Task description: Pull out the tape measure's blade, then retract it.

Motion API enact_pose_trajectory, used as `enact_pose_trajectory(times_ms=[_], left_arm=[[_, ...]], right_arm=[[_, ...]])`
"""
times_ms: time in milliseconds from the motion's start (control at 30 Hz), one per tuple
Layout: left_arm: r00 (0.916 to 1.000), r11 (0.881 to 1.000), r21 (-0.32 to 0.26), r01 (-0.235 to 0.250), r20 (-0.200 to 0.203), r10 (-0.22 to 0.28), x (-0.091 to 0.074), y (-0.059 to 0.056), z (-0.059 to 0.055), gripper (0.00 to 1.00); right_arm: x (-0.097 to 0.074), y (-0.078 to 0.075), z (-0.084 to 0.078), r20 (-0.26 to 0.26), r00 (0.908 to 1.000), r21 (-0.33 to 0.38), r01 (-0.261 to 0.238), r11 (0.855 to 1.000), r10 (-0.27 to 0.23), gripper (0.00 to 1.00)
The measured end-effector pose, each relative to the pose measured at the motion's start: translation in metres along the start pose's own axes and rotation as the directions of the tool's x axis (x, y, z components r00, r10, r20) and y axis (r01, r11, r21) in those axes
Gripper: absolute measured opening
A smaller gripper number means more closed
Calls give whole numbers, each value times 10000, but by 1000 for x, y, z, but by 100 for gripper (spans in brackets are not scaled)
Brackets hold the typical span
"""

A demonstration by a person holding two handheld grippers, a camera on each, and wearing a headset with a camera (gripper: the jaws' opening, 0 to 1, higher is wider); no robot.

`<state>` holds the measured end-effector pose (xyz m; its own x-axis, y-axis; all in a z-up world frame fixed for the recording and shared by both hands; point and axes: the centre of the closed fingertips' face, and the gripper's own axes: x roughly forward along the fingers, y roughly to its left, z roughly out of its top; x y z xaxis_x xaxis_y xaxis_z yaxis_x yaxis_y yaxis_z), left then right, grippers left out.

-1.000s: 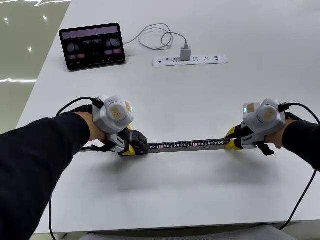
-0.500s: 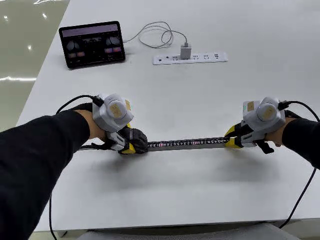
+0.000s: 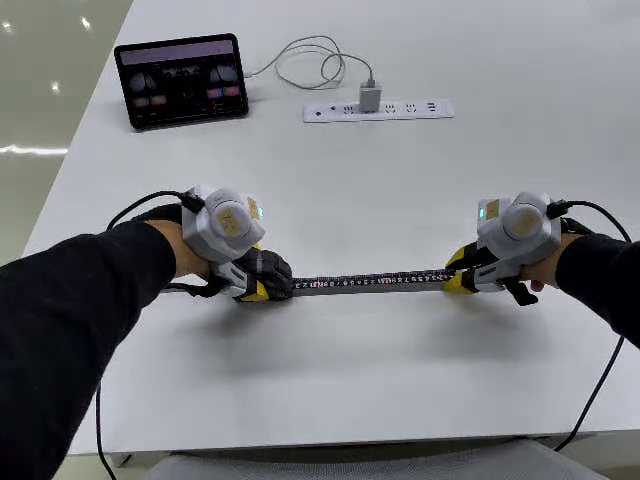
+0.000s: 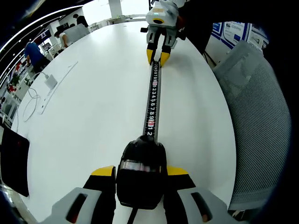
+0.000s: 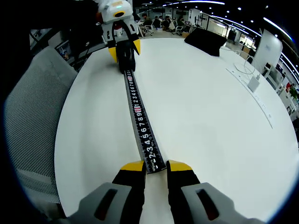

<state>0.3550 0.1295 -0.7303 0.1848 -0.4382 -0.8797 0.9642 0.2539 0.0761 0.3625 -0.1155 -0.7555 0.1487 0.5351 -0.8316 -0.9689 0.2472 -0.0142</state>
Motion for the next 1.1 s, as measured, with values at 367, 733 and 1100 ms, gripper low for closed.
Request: enact_pose_trajectory(times_ms=[367,733,1100], left_arm=[[9914,9924,-730,-989,781,1046,-13,12,-3,44],[9742,9415,-3075,-1379,1295,1850,-24,26,-15,79],[9440,8924,-4054,-1979,1664,2849,-34,40,-21,100]], right_arm=[[0,2,2,57,9990,38,436,9990,-436,19],[-14,-7,-2,467,9918,782,1148,9903,-1187,30],[-21,-13,-6,594,9842,1623,1555,9744,-1669,48]])
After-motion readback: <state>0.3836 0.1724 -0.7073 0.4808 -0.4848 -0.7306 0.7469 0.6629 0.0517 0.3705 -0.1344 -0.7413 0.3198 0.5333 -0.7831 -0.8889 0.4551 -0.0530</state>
